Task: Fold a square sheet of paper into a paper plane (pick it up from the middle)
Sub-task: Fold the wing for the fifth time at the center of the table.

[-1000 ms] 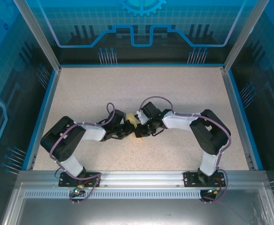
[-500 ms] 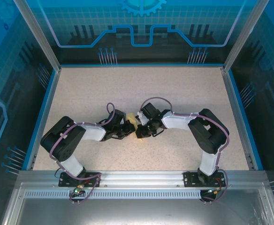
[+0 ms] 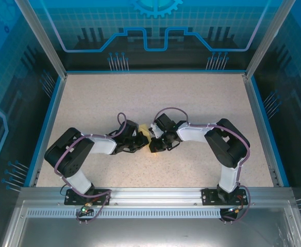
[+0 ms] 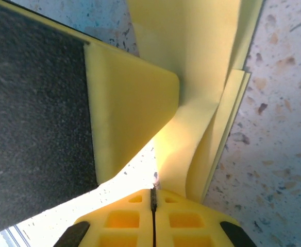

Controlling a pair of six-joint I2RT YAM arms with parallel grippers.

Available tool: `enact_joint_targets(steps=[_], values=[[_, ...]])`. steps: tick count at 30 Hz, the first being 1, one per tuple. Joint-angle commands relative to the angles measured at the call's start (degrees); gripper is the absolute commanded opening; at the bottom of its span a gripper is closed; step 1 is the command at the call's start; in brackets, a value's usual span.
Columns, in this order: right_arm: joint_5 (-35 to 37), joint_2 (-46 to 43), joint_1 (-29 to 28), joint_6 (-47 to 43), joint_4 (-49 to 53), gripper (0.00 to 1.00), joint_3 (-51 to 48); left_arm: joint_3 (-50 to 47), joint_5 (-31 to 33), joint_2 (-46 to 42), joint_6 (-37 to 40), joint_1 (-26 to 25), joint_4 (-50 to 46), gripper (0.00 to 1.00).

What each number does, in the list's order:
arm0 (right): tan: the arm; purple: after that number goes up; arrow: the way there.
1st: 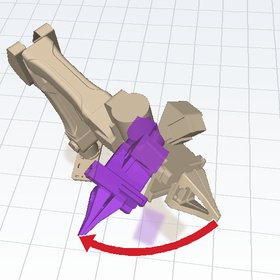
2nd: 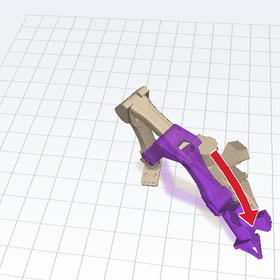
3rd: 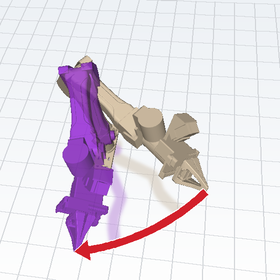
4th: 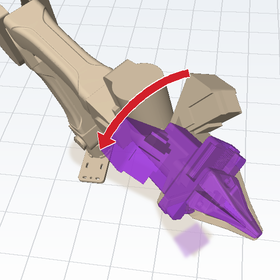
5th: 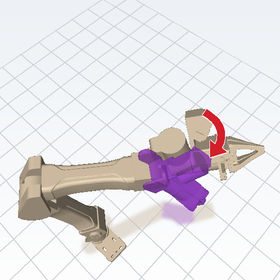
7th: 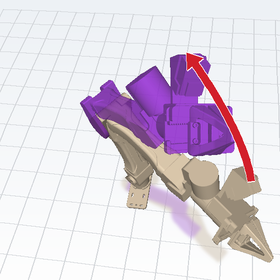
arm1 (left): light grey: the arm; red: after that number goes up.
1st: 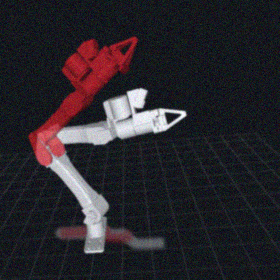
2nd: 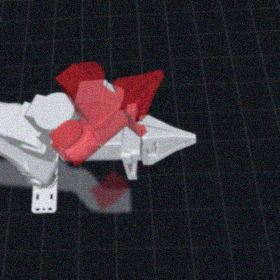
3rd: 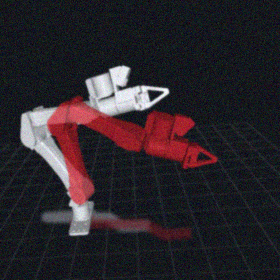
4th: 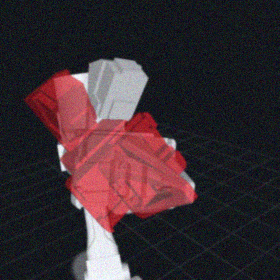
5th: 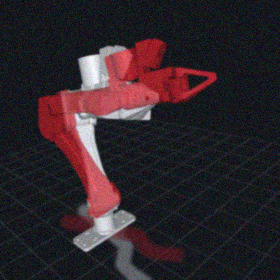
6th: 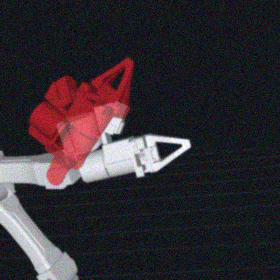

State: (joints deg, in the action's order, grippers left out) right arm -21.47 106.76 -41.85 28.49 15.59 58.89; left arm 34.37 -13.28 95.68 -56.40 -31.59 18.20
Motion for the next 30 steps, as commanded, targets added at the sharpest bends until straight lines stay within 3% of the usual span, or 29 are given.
enact_joint_targets(steps=[1,18,24,30], values=[[-0.39,-1.05,0.33,-1.02,3.30,0.07,-0.60,0.17,4.36,0.91,1.58,0.00,-6.48,0.07],[-6.23,-0.90,3.17,-1.24,-0.76,0.07,-7.56,1.57,4.58,0.87,2.48,-0.03,-8.34,0.07],[-7.70,-4.55,3.81,-1.00,-0.11,0.07,-4.50,1.74,4.65,1.00,2.44,-0.01,-8.60,0.07],[-7.79,-2.51,3.80,-1.52,0.05,0.07,-3.66,1.84,4.49,1.08,2.22,-0.03,-8.71,0.07]])
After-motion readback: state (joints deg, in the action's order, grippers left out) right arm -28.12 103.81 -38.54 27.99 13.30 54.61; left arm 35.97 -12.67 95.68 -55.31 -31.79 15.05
